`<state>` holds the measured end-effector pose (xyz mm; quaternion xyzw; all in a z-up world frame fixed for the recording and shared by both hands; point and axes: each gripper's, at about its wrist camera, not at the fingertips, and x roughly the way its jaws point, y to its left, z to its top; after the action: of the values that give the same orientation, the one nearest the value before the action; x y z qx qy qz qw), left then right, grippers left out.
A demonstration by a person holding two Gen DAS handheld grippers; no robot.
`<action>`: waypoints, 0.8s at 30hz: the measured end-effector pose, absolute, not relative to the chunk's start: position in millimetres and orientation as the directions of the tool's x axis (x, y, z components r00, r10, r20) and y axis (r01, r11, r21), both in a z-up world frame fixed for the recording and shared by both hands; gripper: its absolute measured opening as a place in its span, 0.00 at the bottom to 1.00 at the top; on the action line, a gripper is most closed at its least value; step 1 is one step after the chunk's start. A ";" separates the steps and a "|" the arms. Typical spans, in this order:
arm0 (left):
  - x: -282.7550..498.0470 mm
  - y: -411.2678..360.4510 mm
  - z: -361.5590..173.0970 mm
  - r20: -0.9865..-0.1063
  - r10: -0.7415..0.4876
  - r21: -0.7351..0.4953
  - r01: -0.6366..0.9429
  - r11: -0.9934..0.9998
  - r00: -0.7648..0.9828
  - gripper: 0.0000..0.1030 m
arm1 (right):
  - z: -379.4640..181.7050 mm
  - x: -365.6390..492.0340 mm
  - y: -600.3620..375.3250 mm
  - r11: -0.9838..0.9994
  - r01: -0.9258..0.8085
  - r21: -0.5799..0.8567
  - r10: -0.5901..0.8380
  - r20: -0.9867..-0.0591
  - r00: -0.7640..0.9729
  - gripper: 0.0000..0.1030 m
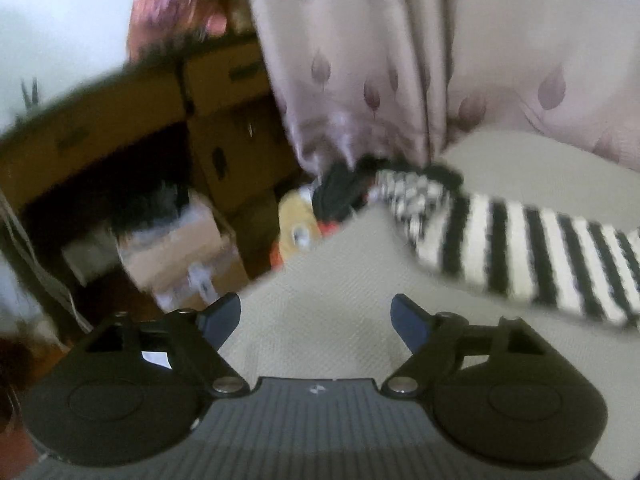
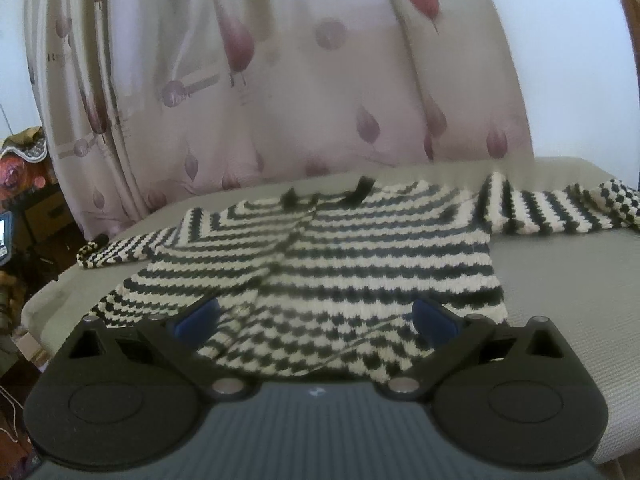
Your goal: Fold small clothes
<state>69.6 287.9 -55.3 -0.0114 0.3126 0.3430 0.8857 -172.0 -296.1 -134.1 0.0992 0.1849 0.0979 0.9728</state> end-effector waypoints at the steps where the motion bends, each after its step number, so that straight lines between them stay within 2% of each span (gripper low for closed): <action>1: 82.6 287.9 -52.8 -0.531 0.614 0.232 -0.597 0.768 0.584 0.88 | -133.7 -174.0 -296.7 0.963 -0.150 0.226 0.222 -0.341 0.913 1.00; 2: 94.7 287.0 -51.9 -0.514 0.621 0.272 -0.574 0.772 0.592 0.93 | -133.6 -176.1 -297.2 0.965 -0.144 0.220 0.214 -0.342 0.915 1.00; 4: 122.6 286.7 -53.4 -0.474 0.654 0.363 -0.546 0.755 0.589 0.92 | -134.4 -179.3 -298.2 0.969 -0.127 0.212 0.196 -0.349 0.916 1.00; 5: 136.7 288.4 -57.1 -0.472 0.657 0.393 -0.527 0.753 0.587 0.90 | -135.2 -180.3 -299.4 0.969 -0.116 0.218 0.189 -0.352 0.917 1.00; 7: 161.3 292.9 -67.5 -0.500 0.657 0.441 -0.487 0.754 0.564 0.79 | -137.0 -180.9 -301.6 0.967 -0.100 0.236 0.183 -0.359 0.915 1.00; 9: 170.7 306.0 -76.4 -0.551 0.650 0.424 -0.494 0.759 0.524 0.32 | -137.5 -180.7 -302.4 0.964 -0.092 0.250 0.182 -0.365 0.913 1.00; 11: 156.7 325.5 -74.4 -0.591 0.635 0.295 -0.599 0.744 0.497 0.20 | -135.8 -181.3 -301.2 0.966 -0.092 0.241 0.178 -0.365 0.914 1.00; 12: 144.0 334.6 -70.4 -0.595 0.648 0.233 -0.670 0.705 0.475 0.19 | -134.7 -182.1 -301.1 0.968 -0.094 0.232 0.176 -0.360 0.916 1.00; 14: 115.8 352.0 -65.7 -0.598 0.666 0.137 -0.762 0.633 0.446 0.20 | -133.9 -183.1 -301.4 0.970 -0.101 0.223 0.177 -0.351 0.919 1.00; 15: 107.2 358.4 -66.2 -0.604 0.664 0.117 -0.775 0.621 0.440 0.32 | -134.4 -182.3 -301.9 0.969 -0.101 0.227 0.178 -0.354 0.918 1.00; 17: 90.1 363.3 -65.9 -0.605 0.678 0.125 -0.791 0.598 0.417 0.44 | -138.4 -179.8 -304.0 0.964 -0.099 0.245 0.186 -0.363 0.913 1.00; 19: 75.4 358.0 -58.7 -0.567 0.705 0.132 -0.798 0.589 0.427 0.45 | -142.4 -177.5 -305.5 0.961 -0.092 0.262 0.189 -0.374 0.908 1.00; 21: 64.2 341.7 -50.6 -0.541 0.699 0.115 -0.782 0.612 0.468 0.59 | -143.6 -177.9 -309.2 0.960 -0.079 0.267 0.177 -0.367 0.913 1.00; 24: 52.4 299.7 -37.2 -0.509 0.619 0.049 -0.699 0.714 0.598 0.70 | -139.1 -181.2 -323.2 0.963 -0.039 0.266 0.129 -0.330 0.935 1.00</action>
<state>52.4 299.7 -37.2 -0.0780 0.2535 0.3701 0.8903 -181.2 -323.2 -139.1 0.1286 0.1750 0.0430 0.9752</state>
